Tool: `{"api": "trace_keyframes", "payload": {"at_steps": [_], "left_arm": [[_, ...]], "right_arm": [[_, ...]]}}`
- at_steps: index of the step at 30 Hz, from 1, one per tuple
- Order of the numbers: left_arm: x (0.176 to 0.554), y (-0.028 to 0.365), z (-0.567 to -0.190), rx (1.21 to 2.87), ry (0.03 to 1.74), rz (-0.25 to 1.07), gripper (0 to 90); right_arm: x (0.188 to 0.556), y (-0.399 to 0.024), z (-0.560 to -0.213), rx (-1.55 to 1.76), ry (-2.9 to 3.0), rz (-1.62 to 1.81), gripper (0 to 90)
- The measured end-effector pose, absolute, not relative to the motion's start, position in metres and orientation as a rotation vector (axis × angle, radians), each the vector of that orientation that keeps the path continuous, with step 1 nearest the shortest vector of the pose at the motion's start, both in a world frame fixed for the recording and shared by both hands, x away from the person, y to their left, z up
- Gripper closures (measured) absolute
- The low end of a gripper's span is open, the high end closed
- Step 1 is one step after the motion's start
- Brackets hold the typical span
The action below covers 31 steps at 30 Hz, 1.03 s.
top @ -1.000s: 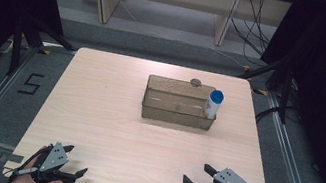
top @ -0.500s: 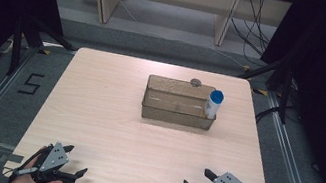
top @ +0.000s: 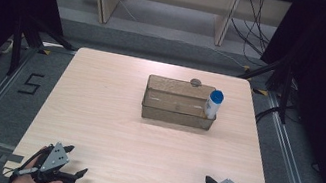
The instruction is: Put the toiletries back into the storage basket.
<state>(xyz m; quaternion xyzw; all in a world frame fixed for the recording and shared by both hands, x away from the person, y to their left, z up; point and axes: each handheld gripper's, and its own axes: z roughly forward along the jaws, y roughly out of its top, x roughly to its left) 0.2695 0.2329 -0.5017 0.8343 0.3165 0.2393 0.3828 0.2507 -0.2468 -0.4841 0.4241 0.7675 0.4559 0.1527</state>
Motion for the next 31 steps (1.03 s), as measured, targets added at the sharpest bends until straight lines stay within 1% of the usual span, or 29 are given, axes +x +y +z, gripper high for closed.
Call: {"api": "trace_keyframes", "payload": {"at_steps": [6, 9, 10, 13, 31], "left_arm": [[0.270, 0.233, -0.502, 2.120, 0.804, 0.610, 14.7], [0.269, 0.233, -0.502, 2.126, 0.806, 0.612, 14.7], [0.269, 0.233, -0.502, 2.126, 0.806, 0.612, 14.7], [0.269, 0.233, -0.502, 2.128, 0.805, 0.613, 14.8], [0.269, 0.233, -0.503, 2.106, 0.811, 0.603, 14.7]], "right_arm": [[0.245, -0.249, -0.486, 1.189, 2.206, 1.304, 15.5], [0.240, -0.247, -0.486, 1.241, 2.214, 1.302, 15.5], [0.242, -0.248, -0.487, 1.195, 2.212, 1.284, 15.5], [0.240, -0.249, -0.486, 1.191, 2.221, 1.259, 15.5], [0.236, -0.251, -0.487, 1.238, 2.202, 1.273, 15.6]]}}
